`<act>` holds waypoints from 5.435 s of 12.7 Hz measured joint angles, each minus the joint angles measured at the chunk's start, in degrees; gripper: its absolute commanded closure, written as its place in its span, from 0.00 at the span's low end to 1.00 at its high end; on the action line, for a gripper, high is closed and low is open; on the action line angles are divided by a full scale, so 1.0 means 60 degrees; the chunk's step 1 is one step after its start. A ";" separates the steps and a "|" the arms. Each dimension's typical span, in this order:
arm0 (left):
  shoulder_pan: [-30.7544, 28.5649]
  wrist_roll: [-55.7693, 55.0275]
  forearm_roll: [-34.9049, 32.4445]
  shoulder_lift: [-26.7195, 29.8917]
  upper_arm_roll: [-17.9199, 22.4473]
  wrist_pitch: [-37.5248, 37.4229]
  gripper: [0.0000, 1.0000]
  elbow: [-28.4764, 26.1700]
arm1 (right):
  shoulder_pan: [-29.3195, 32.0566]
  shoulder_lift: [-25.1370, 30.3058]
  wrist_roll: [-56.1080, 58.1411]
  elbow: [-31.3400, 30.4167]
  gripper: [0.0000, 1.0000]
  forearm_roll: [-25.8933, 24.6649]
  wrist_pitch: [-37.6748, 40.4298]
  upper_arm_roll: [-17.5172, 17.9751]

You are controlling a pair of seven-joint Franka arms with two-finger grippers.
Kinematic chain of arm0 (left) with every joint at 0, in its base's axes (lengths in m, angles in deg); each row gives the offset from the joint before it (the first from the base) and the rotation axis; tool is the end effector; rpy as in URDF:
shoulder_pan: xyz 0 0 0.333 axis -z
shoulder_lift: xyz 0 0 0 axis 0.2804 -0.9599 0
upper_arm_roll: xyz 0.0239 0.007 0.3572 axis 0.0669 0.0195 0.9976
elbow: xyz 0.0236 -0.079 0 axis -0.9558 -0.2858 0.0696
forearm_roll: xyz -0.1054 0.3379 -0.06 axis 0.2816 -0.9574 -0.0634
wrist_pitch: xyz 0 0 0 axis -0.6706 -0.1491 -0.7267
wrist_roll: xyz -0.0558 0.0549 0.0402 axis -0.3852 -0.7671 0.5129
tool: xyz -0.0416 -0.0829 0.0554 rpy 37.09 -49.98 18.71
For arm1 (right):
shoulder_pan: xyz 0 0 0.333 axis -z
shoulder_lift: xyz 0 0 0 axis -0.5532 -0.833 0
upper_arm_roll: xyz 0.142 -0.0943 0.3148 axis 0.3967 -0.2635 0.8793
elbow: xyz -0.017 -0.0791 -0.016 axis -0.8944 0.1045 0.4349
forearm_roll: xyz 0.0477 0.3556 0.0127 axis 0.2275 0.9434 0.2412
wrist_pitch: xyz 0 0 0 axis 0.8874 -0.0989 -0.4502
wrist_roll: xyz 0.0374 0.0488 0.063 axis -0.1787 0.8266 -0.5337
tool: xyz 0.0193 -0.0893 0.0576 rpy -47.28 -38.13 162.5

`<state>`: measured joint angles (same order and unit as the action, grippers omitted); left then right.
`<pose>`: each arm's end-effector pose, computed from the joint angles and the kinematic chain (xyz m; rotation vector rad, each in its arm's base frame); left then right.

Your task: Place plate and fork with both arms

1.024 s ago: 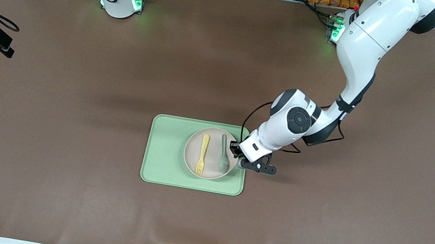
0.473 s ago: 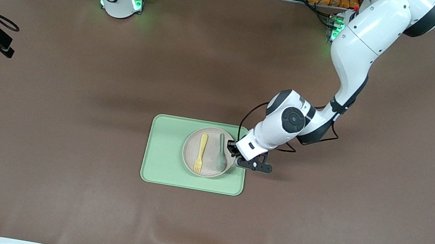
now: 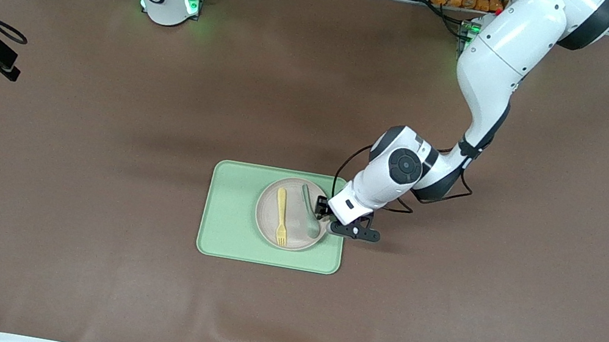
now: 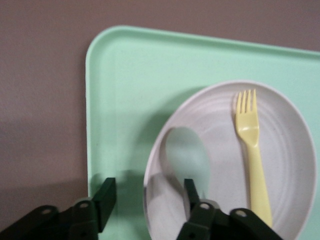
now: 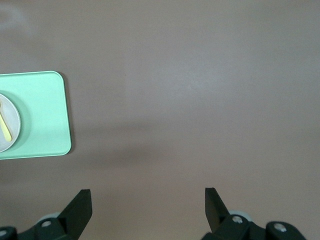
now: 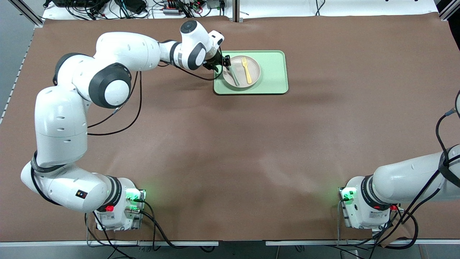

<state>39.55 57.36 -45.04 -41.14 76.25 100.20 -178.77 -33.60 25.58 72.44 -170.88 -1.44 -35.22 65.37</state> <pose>0.6038 -0.4005 0.2566 2.7989 0.0169 0.1995 0.5339 -0.0058 0.6815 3.1324 -0.0931 0.0216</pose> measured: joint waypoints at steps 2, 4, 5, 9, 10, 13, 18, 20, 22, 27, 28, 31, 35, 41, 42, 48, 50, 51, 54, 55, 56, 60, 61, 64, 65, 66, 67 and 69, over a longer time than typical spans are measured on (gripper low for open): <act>-0.0066 -0.0006 0.0000 0.0145 0.0030 0.0002 0.00 0.0151 | 0.0000 -0.0012 0.0001 0.0000 0.00 0.0003 -0.0001 0.0006; -0.0183 -0.0142 0.0000 0.0481 0.0042 -0.0053 0.00 0.0183 | -0.0019 -0.0031 0.0012 0.0000 0.00 0.0010 -0.0029 0.0049; -0.0281 -0.0182 0.0000 0.0699 0.0048 -0.0256 0.00 0.0186 | -0.0079 -0.0062 0.0034 -0.0001 0.00 0.0006 -0.0069 0.0082; -0.1005 -0.0240 -0.0002 0.1746 0.0111 -0.1848 0.00 0.0210 | -0.0527 -0.0350 0.0039 -0.0003 0.00 -0.0016 -0.0402 0.0156; -0.1302 -0.0238 -0.0058 0.2027 0.0133 -0.2275 0.00 0.0214 | -0.0536 -0.0471 0.0039 -0.0003 0.00 -0.0014 -0.0487 0.0160; -0.2090 -0.0211 -0.0433 0.2865 0.0141 -0.3336 0.00 0.0230 | -0.0547 -0.0860 0.0042 -0.0005 0.00 -0.0003 -0.0827 0.0406; -0.2727 -0.0197 -0.0835 0.3852 0.0145 -0.5360 0.00 0.0694 | -0.0929 -0.1586 0.0042 -0.0005 0.00 0.0213 -0.2007 0.0602; -0.2911 -0.0177 -0.0906 0.4211 0.0146 -0.6363 0.00 0.0917 | -0.1262 -0.2035 0.0040 0.0003 0.00 0.0270 -0.2588 0.0626; -0.3190 0.0178 -0.0944 0.4773 0.0150 -0.7530 0.00 0.0989 | -0.1621 -0.2588 0.0018 0.0048 0.00 0.0323 -0.3368 0.0644; -0.4261 0.1837 -0.0961 0.5946 0.0141 -0.9878 0.00 0.1007 | -0.2663 -0.4255 -0.0370 0.1333 0.00 0.0335 -0.3969 0.0654; -0.4357 0.2056 -0.0961 0.6068 0.0140 -1.0242 0.00 0.1007 | -0.2874 -0.4587 -0.0394 0.1628 0.00 0.0335 -0.3970 0.0655; -0.4369 0.2328 -0.0961 0.6322 0.0088 -1.0771 0.00 0.1003 | -0.3440 -0.5539 -0.0746 0.2418 0.00 0.0335 -0.4261 0.0648; -0.4303 0.2618 -0.0961 0.6723 0.0192 -1.1203 0.00 0.0994 | -0.3933 -0.6369 -0.0992 0.2661 0.00 0.0334 -0.5405 0.0641; -0.2483 0.3470 -0.0960 0.7354 0.2416 -1.1804 0.00 0.0860 | -0.4968 -0.7657 -0.1465 0.3070 0.14 0.0242 -0.6185 0.0578; -0.2385 0.3527 -0.0960 0.7380 0.2526 -1.1844 0.00 0.0859 | -0.5104 -0.7843 -0.1480 0.3131 0.20 0.0165 -0.6348 0.0567; -0.2348 0.4194 -0.0961 0.7526 0.2538 -1.1915 0.00 0.0859 | -0.5376 -0.8355 -0.1492 0.3177 0.24 -0.0279 -0.6486 0.0547; -0.2348 0.4222 -0.0961 0.7642 0.2540 -1.1934 0.00 0.0859 | -0.5422 -0.8470 -0.1541 0.3175 0.28 -0.0280 -0.6479 0.0547; -0.2334 0.4232 -0.0964 0.7687 0.2550 -1.1938 0.00 0.0858 | -0.5467 -0.8544 -0.1568 0.3175 0.32 -0.0281 -0.6479 0.0548; -0.2004 0.4241 -0.1125 0.7731 0.2812 -1.1940 0.00 0.0857 | -0.5547 -0.8686 -0.1623 0.3175 0.39 -0.0285 -0.6480 0.0547; -0.1981 0.4241 -0.1126 0.7739 0.2809 -1.1940 0.00 0.0857 | -0.5586 -0.8708 -0.1674 0.3175 0.40 -0.0285 -0.6480 0.0548; -0.2009 0.4241 -0.1126 0.7745 0.2755 -1.1944 0.00 0.0857 | -0.5622 -0.8739 -0.1756 0.3175 0.40 -0.0286 -0.6480 0.0548; -0.3065 0.4241 -0.1128 0.7755 0.1559 -1.1984 0.00 0.0857 | -0.5693 -0.8896 -0.1901 0.3151 0.46 -0.0291 -0.6480 0.0547; -0.3466 0.4241 -0.1128 0.7761 0.1140 -1.1991 0.00 0.0857 | -0.5693 -0.8922 -0.1913 0.3142 0.46 -0.0291 -0.6480 0.0544; -0.3778 0.4241 -0.1128 0.7771 0.0742 -1.1999 0.00 0.0857 | -0.5693 -0.8935 -0.1926 0.3142 0.47 -0.0291 -0.6480 0.0540; -0.3724 0.4241 -0.1128 0.7771 0.0792 -1.1999 0.00 0.0857 | -0.5694 -0.8938 -0.1926 0.3141 0.47 -0.0291 -0.6480 0.0540; -0.3608 0.4241 -0.1128 0.7771 0.0935 -1.2000 0.00 0.0857 | -0.5694 -0.8946 -0.1927 0.3141 0.47 -0.0291 -0.6480 0.0541; -0.3528 0.4241 -0.1128 0.7772 0.1046 -1.2001 0.00 0.0857 | -0.5695 -0.8958 -0.1927 0.3139 0.47 -0.0291 -0.6480 0.0541; -0.3495 0.4244 -0.1128 0.7772 0.1125 -1.2008 0.00 0.0857 | -0.5699 -0.9011 -0.1927 0.3138 0.47 -0.0291 -0.6480 0.0541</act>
<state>18.58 82.82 -51.81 5.49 83.01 28.16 -173.63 -67.80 -28.49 60.87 -152.05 -3.19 -74.10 68.61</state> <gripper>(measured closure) 0.000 0.463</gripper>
